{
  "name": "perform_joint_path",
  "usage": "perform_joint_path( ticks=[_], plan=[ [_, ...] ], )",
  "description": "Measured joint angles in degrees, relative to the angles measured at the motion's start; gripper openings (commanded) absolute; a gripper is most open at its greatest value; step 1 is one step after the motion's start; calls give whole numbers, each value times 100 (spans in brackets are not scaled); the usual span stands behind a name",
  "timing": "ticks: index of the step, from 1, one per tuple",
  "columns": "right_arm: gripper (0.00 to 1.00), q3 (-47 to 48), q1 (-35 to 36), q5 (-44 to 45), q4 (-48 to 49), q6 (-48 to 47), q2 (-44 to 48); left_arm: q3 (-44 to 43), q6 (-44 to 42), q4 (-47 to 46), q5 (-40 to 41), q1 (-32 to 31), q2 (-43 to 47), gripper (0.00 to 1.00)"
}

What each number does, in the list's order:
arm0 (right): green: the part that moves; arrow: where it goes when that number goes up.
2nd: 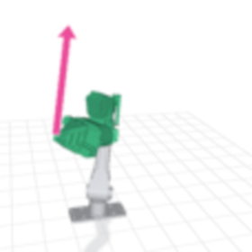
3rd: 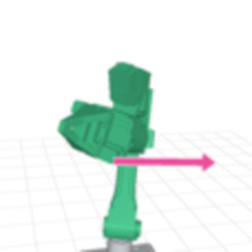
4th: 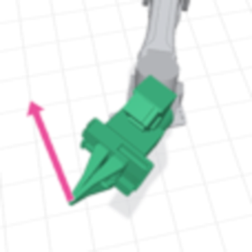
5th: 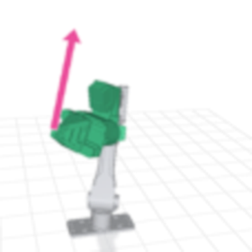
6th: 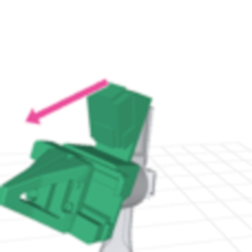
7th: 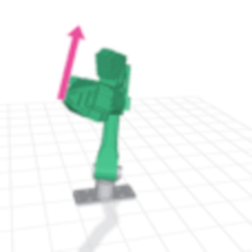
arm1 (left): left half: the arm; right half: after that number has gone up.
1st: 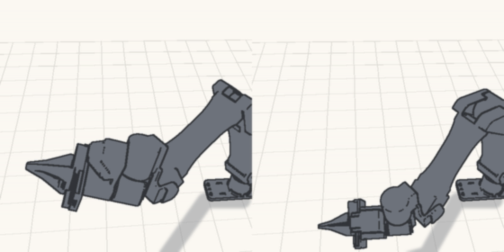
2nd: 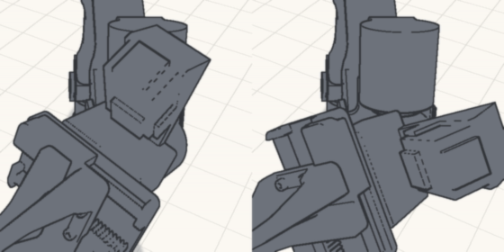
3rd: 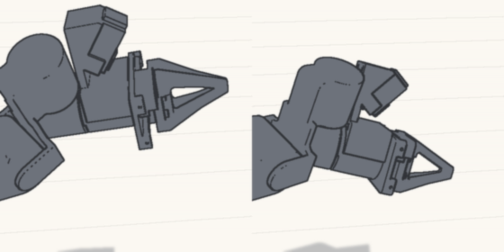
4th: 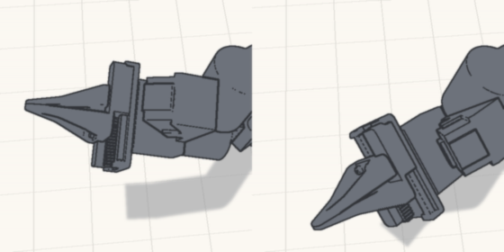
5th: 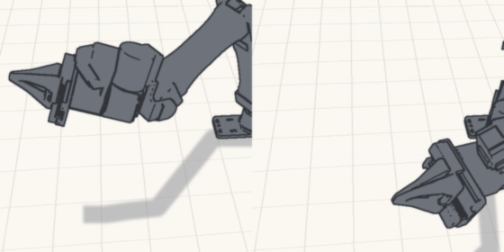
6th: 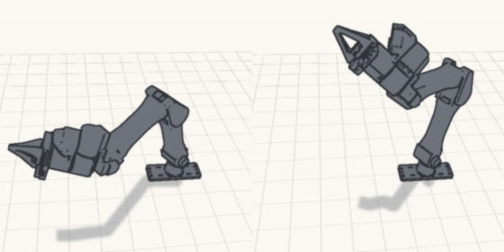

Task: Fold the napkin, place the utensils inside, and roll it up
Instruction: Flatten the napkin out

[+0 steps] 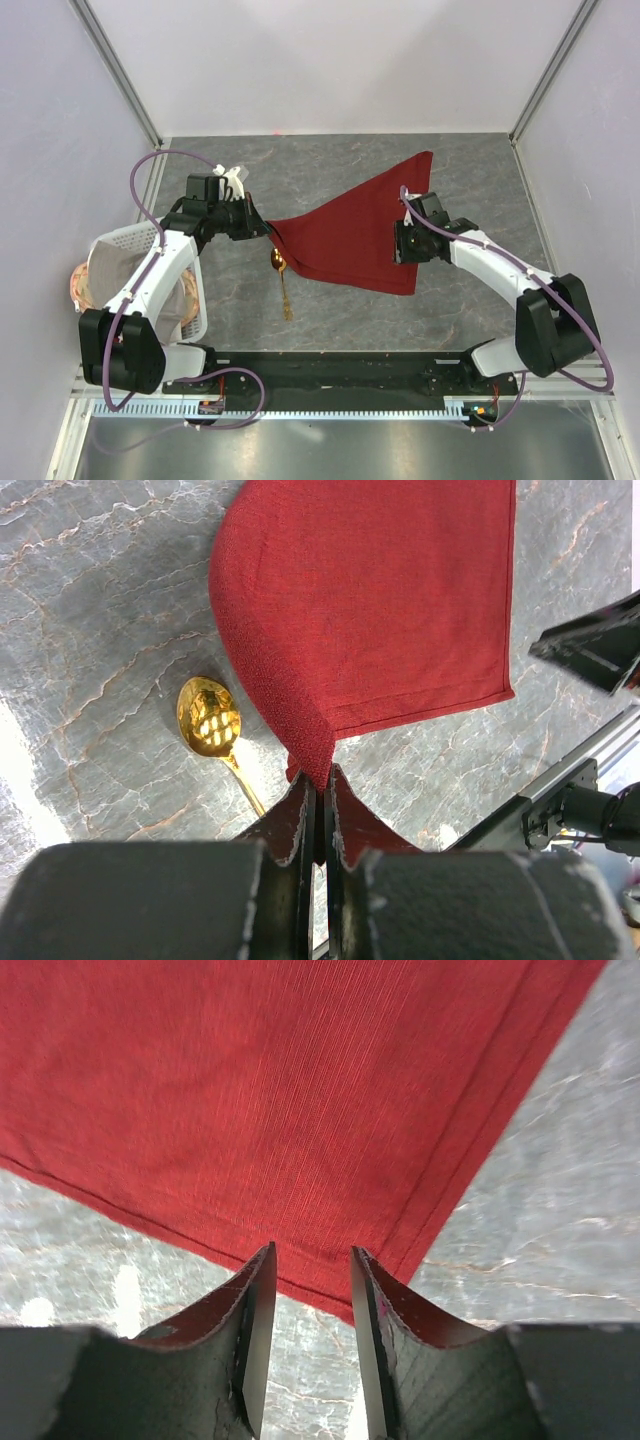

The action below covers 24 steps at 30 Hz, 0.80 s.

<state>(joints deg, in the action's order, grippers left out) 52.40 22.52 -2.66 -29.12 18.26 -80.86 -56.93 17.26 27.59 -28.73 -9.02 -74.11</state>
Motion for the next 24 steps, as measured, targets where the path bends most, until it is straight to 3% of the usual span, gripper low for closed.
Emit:
perform_joint_path(
  ticks=[24],
  plan=[
    [36, -437, 238, 573, -17, 109, -568, 13, -11, 2, 4, 0, 2, 2]
  ],
)
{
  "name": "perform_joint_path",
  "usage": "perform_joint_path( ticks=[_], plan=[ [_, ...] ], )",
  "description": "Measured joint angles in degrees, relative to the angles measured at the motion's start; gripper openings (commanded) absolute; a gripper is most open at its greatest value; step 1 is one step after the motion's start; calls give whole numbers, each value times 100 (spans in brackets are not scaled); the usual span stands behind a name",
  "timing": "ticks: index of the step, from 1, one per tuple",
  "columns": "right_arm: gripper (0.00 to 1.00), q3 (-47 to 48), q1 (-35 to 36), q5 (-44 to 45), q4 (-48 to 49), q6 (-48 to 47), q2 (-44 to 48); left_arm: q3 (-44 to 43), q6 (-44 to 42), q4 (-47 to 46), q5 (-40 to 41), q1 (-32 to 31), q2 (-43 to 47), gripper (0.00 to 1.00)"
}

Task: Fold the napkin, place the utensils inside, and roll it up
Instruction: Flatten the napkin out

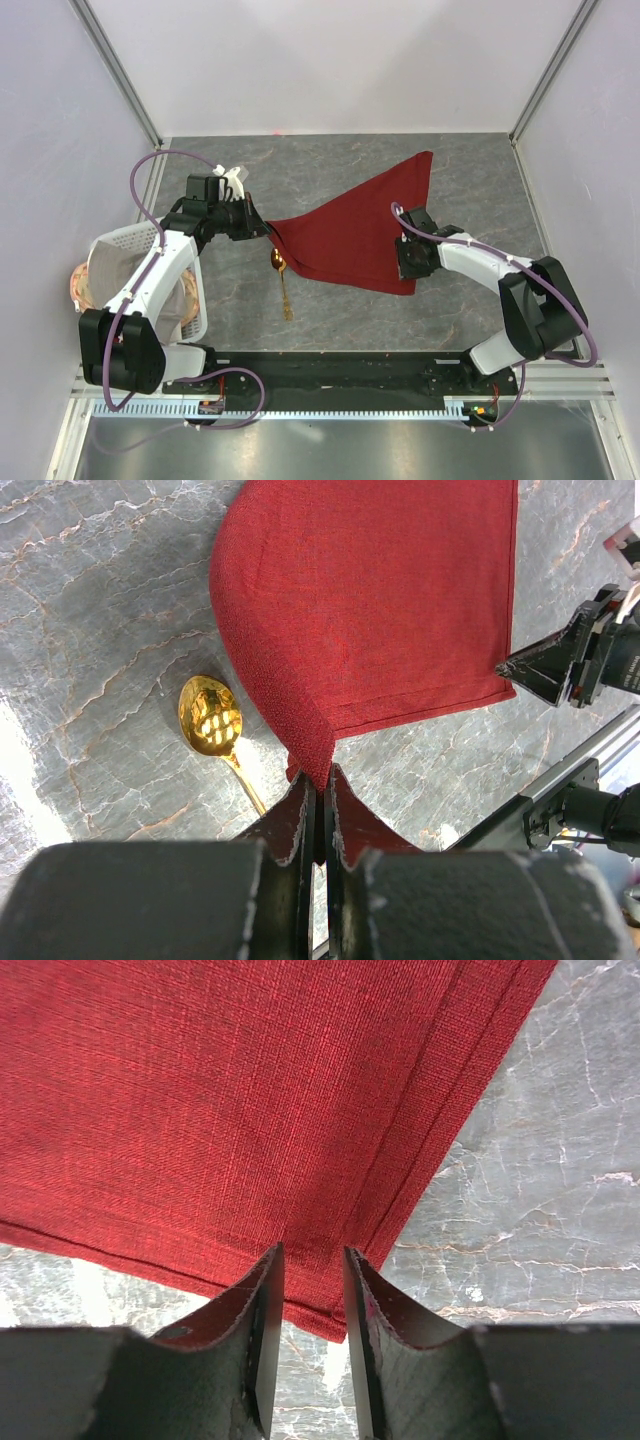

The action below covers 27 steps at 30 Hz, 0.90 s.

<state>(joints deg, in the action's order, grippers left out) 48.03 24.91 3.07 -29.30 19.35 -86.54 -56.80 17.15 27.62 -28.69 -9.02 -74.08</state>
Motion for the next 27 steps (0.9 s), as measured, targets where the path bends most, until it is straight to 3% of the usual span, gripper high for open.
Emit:
perform_joint_path(
  ticks=[16, 23, 27],
  plan=[
    [31, -9, 96, -4, 35, 15, -162, 0, -9, 2, -2, 0, 0, 2],
    [8, -33, 111, -44, 114, 72, -164, 0, -9, 0, -2, 0, 0, 2],
    [4, -33, 114, -44, 96, 85, -133, 0, -11, 2, 0, 0, 0, 2]
  ],
)
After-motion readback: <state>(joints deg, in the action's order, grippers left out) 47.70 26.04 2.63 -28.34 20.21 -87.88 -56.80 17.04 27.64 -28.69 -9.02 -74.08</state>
